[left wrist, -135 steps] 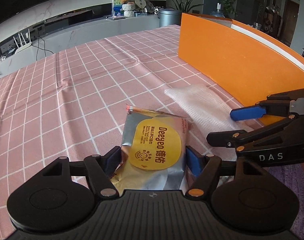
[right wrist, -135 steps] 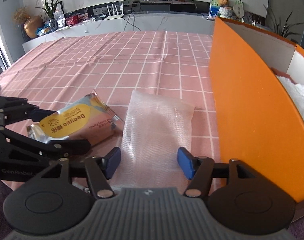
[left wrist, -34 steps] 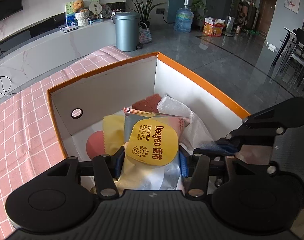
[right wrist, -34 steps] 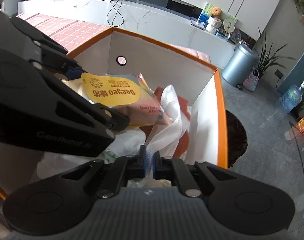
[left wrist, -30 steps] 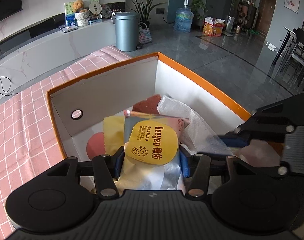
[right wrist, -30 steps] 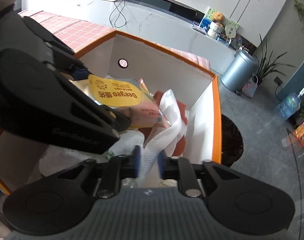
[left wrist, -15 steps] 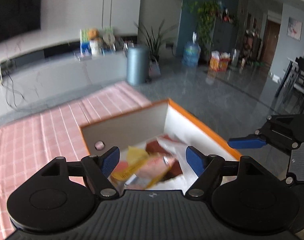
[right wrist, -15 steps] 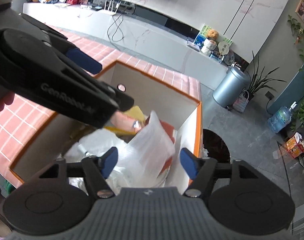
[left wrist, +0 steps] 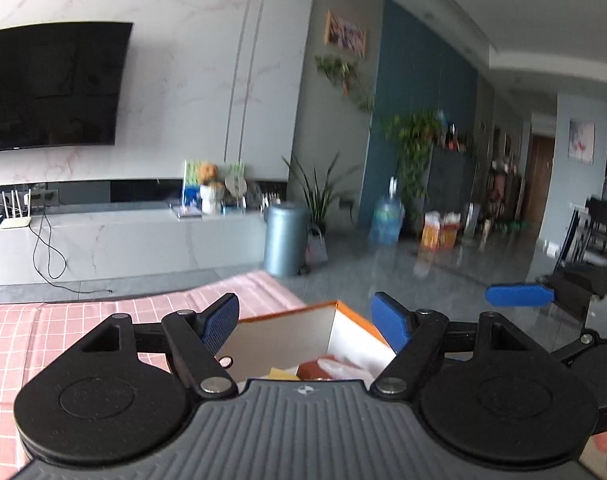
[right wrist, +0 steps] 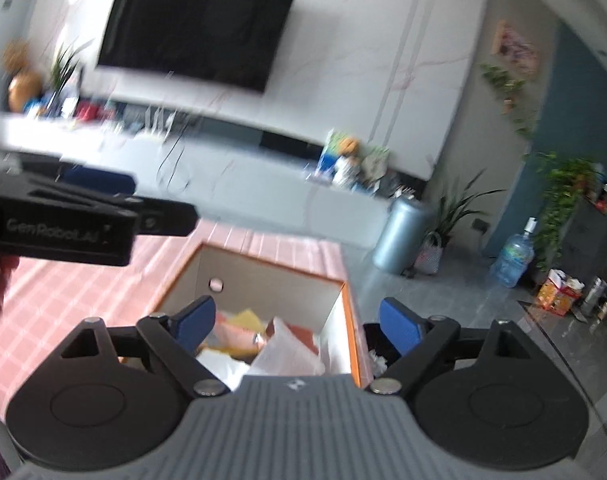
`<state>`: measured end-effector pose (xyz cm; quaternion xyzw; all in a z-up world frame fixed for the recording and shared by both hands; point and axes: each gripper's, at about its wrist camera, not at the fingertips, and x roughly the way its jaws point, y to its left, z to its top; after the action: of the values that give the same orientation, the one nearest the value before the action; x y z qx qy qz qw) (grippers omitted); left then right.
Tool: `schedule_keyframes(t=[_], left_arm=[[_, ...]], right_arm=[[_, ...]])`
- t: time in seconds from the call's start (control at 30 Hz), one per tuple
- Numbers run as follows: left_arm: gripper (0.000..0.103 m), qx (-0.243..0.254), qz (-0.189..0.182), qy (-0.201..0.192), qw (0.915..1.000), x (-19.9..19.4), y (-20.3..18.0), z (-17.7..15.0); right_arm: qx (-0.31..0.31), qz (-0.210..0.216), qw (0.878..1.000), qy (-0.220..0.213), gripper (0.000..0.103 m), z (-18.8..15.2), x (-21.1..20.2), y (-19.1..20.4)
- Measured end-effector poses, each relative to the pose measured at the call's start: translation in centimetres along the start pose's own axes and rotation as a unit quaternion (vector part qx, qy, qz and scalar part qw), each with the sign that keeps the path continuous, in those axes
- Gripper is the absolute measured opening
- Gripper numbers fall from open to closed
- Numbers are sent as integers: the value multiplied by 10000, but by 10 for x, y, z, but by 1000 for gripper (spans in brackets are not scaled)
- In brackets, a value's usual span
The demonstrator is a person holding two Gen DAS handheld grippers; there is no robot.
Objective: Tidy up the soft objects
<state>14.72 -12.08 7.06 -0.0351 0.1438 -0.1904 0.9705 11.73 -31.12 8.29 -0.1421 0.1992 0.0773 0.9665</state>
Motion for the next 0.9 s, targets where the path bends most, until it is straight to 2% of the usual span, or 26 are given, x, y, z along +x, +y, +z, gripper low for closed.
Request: schedule_keyframes(t=[0.1,0.17,0.27,0.33,0.4,0.6,0.7,0.9], left_arm=[[89,-127,91,-174,9997,-14,2,-3],[90,-72,182,-263,9995,-23,1,-8],[91,396,484,-374,9973,-35,-8,-17],[91,876,712,-417,9927,-42,-20,-24],[93,1008,900,-439,9898,-51,-27,-32],[96,465,1091,-118,9929,-59,-15,-52],[96,55,1244,234,9919,-55,-2,-62],[97,-250,1372,792,9871,-40,22,-82]], right_arm=[[362,-135,9990,-239,91,-8,-18,7],[597,-205,9974,-333,96,-13,-28,15],[952,-303,9940,-452,97,-24,-39,26],[1094,-379,9921,-484,97,-34,-45,34],[1209,-518,9901,-489,97,-45,-46,43],[1360,-508,9894,-69,98,-71,-44,61],[1384,-580,9887,-29,98,-79,-40,64],[1348,-716,9881,-179,98,-88,-32,78]])
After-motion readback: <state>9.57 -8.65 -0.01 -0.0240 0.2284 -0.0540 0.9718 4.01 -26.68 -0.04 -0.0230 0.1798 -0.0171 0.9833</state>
